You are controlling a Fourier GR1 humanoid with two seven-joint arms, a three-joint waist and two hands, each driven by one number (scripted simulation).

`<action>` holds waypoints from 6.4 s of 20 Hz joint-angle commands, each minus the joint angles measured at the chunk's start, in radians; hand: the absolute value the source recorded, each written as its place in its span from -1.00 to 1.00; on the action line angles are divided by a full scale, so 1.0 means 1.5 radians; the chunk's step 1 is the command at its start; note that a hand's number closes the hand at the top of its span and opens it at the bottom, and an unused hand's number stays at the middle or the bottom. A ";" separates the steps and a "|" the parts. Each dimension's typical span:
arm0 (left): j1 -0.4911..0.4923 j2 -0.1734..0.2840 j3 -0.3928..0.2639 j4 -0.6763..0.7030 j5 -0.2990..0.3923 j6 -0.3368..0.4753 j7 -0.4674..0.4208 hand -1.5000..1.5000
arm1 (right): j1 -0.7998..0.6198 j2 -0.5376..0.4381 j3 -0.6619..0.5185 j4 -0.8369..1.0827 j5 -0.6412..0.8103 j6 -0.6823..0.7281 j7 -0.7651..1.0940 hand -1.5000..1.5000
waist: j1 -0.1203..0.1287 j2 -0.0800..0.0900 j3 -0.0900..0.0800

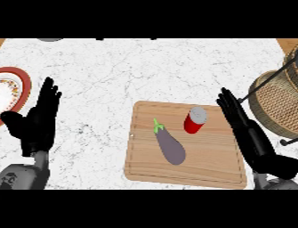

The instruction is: Pick the can from the cutting board and place it in the tiered basket

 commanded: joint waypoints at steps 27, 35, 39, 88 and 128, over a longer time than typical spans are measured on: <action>-0.019 0.099 -0.006 0.068 -0.116 -0.108 -0.044 0.00 | -0.197 -0.327 -0.057 -0.084 0.033 0.124 0.643 -1.00 | 0.029 0.007 0.004; -0.019 0.089 0.020 0.073 -0.121 -0.133 -0.061 0.00 | -0.369 -0.221 -0.010 -0.002 0.063 0.156 0.840 -1.00 | 0.023 0.006 0.005; -0.022 0.068 0.015 0.089 -0.140 -0.121 -0.050 0.00 | -0.376 -0.150 0.035 0.055 0.096 0.156 0.849 -1.00 | 0.021 0.007 0.005; 0.008 0.026 0.101 0.022 -0.205 -0.215 -0.020 0.00 | -0.304 0.015 0.066 0.171 0.345 0.243 0.817 -1.00 | 0.017 0.006 0.006; -0.035 -0.017 0.111 0.049 -0.243 -0.248 -0.036 0.00 | -0.613 0.112 -0.153 0.466 0.805 -0.226 0.969 1.00 | 0.063 0.016 0.003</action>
